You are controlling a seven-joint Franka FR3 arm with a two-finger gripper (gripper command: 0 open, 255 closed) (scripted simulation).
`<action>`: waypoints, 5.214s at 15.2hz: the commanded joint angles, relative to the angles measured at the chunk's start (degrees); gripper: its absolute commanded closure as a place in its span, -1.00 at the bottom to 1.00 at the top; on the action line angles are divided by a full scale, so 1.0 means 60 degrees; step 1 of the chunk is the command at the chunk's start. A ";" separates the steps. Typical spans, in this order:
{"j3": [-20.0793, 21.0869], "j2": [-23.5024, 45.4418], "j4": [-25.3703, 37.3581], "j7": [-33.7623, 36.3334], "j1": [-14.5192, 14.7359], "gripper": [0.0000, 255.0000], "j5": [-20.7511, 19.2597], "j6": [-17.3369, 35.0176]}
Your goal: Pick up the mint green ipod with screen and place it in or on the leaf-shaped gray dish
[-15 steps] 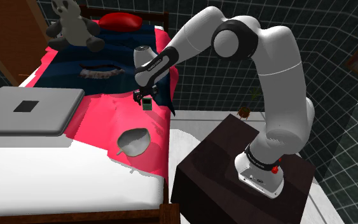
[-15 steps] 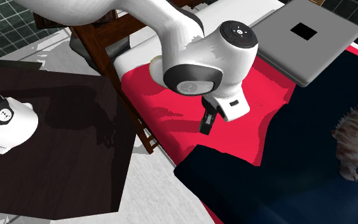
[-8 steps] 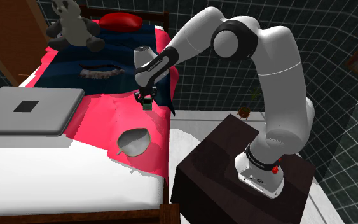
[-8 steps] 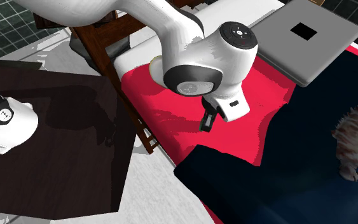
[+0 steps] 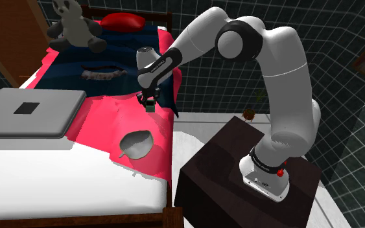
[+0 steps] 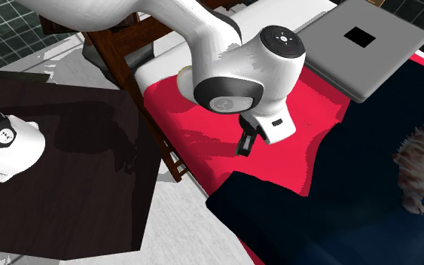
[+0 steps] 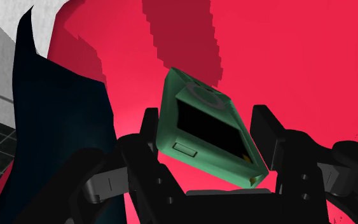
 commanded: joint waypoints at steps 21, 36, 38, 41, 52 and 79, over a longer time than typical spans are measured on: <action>0.0144 -0.1690 0.0080 -0.0129 -0.0100 1.00 0.0197 -0.1768; 0.0785 -0.3514 -0.2121 0.1939 0.1240 1.00 0.0155 -0.1422; 0.0923 -0.3716 -0.2381 0.2350 0.1499 1.00 0.0146 -0.1370; 0.1145 -0.3965 -0.2686 0.2982 0.1892 1.00 0.0129 -0.1323; 0.1474 -0.3745 -0.3164 0.4209 0.2618 1.00 -0.0096 -0.0662; 0.1433 -0.3446 -0.3223 0.4289 0.2649 -1.00 -0.0212 -0.0315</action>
